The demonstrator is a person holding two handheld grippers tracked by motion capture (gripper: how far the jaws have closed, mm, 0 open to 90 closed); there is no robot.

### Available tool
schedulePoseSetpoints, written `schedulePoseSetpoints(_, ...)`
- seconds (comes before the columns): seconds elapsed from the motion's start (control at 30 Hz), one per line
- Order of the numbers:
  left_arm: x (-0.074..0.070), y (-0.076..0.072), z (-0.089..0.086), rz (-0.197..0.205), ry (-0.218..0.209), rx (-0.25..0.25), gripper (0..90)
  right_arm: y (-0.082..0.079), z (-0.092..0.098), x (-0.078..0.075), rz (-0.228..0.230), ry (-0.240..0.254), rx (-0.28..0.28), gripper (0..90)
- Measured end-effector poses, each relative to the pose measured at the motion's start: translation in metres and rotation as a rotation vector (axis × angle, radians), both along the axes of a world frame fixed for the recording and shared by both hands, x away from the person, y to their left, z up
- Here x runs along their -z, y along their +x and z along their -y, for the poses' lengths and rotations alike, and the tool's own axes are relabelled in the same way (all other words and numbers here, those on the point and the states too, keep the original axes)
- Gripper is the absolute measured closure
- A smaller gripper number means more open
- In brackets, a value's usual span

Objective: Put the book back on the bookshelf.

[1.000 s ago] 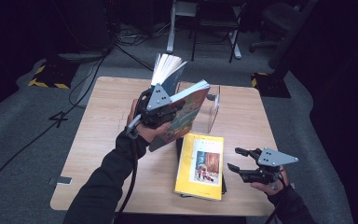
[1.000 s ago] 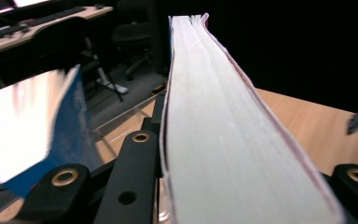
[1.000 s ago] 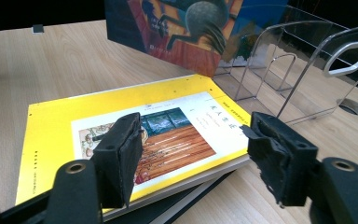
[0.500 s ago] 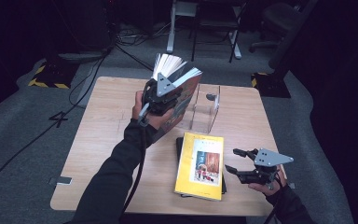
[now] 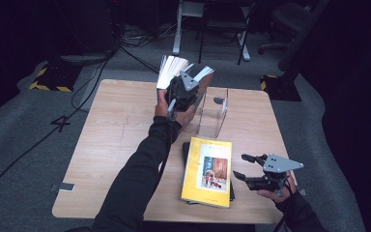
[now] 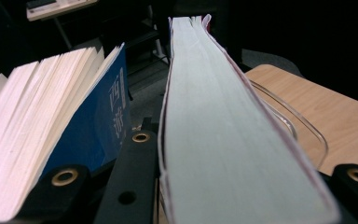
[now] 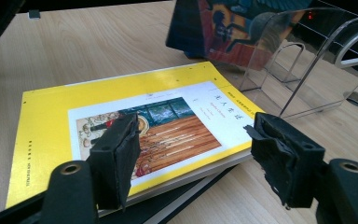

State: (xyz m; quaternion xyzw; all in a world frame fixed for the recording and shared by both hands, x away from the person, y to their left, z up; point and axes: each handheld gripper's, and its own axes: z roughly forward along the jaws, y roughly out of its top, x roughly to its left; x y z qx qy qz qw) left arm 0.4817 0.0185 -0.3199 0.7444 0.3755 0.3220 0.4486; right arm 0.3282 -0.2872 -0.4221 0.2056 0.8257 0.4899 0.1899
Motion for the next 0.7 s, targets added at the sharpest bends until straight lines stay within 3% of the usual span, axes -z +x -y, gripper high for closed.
schedulePoseSetpoints(0.17, 0.004, 0.012, 0.009, 0.029, -0.005, -0.045, 73.3, 0.0, -0.001, 0.001, -0.001, -0.009, -0.006, 33.3)
schedulePoseSetpoints(0.4, -0.001, 0.022, 0.016, 0.063, -0.005, -0.062, 73.2, 0.001, -0.001, 0.001, -0.001, -0.011, -0.007, 33.3)
schedulePoseSetpoints(0.6, 0.015, 0.038, 0.027, 0.06, -0.014, -0.085, 73.3, 0.001, -0.002, 0.003, 0.001, -0.025, -0.021, 33.6)
schedulePoseSetpoints(0.7, 0.021, 0.04, 0.03, 0.055, -0.045, -0.083, 73.3, 0.001, -0.002, 0.004, -0.003, -0.027, -0.025, 33.8)
